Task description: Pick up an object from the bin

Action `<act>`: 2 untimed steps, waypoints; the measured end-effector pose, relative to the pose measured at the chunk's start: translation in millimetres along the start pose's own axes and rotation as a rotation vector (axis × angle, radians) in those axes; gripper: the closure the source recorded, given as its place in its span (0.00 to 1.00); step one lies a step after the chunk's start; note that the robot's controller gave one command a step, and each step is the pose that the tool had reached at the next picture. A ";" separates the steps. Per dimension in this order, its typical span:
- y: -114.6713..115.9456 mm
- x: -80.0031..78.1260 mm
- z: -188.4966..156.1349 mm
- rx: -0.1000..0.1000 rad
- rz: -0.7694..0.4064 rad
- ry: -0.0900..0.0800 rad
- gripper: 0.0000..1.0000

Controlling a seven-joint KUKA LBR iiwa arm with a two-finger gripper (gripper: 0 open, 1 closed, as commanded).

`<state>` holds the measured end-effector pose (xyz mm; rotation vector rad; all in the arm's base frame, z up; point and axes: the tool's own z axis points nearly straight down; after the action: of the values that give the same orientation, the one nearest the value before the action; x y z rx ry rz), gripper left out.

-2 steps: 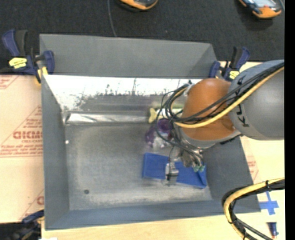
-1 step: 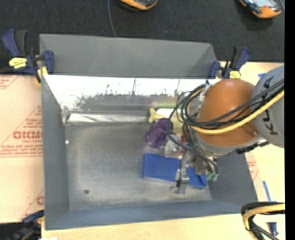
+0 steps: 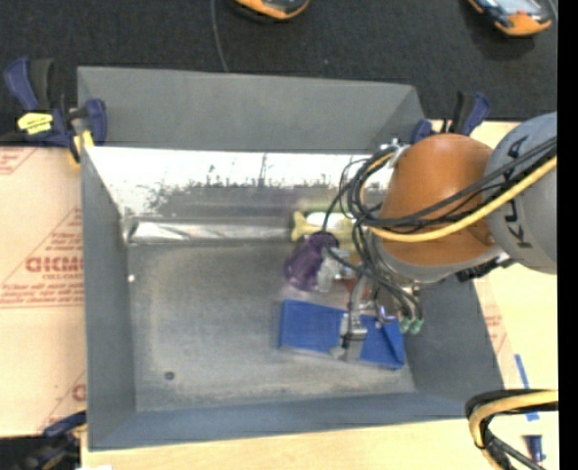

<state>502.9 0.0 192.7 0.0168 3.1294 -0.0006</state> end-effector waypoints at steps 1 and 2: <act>-26.0 -22.4 63.5 0.000 -0.059 -0.013 0.00; -24.2 -16.9 82.5 0.004 -0.066 -0.005 0.00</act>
Offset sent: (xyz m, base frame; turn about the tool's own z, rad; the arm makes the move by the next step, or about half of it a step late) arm 0.0028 0.0456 -0.0915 -0.1120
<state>520.5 -24.4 110.4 -0.0862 3.1229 -0.0079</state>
